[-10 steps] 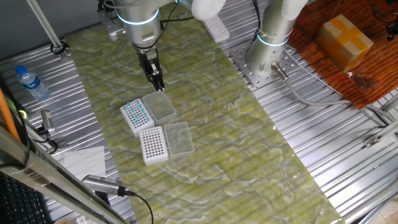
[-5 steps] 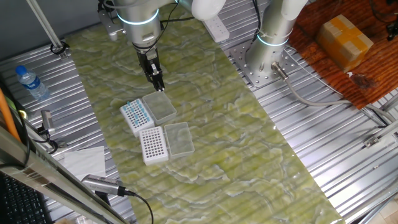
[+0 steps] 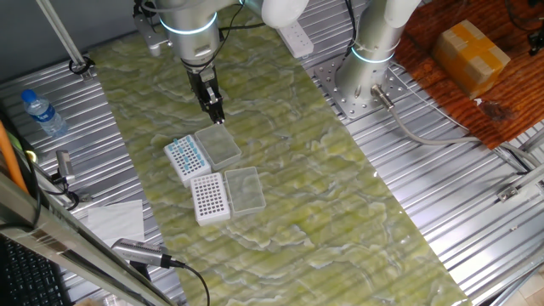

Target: Transfer all medium pipette tips from one holder to another

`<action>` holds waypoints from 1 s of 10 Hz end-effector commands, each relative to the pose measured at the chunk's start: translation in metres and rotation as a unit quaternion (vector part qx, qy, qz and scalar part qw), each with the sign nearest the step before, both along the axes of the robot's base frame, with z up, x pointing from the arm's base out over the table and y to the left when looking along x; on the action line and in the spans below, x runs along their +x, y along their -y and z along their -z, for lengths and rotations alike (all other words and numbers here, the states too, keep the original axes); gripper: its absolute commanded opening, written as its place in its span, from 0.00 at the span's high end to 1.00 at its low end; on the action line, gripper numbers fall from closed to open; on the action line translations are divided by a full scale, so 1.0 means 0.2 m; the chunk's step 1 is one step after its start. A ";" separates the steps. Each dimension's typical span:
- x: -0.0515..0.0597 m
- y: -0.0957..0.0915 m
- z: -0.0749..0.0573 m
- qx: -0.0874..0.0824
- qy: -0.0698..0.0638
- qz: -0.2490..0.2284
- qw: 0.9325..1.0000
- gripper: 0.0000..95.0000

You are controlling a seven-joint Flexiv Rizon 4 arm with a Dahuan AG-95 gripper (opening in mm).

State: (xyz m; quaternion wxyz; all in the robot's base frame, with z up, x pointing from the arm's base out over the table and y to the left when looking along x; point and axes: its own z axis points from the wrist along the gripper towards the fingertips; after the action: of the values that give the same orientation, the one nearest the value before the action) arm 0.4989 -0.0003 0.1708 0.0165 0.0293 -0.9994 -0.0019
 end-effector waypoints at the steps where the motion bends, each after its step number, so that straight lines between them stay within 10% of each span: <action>1: 0.01 0.00 0.00 0.006 -0.050 -0.084 0.995 1.00; 10: 0.01 0.00 0.00 0.004 -0.070 -0.142 0.987 1.00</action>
State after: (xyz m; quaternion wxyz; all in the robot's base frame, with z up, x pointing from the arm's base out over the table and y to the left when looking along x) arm 0.5007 -0.0003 0.1698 0.0861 0.1395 -0.9864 -0.0075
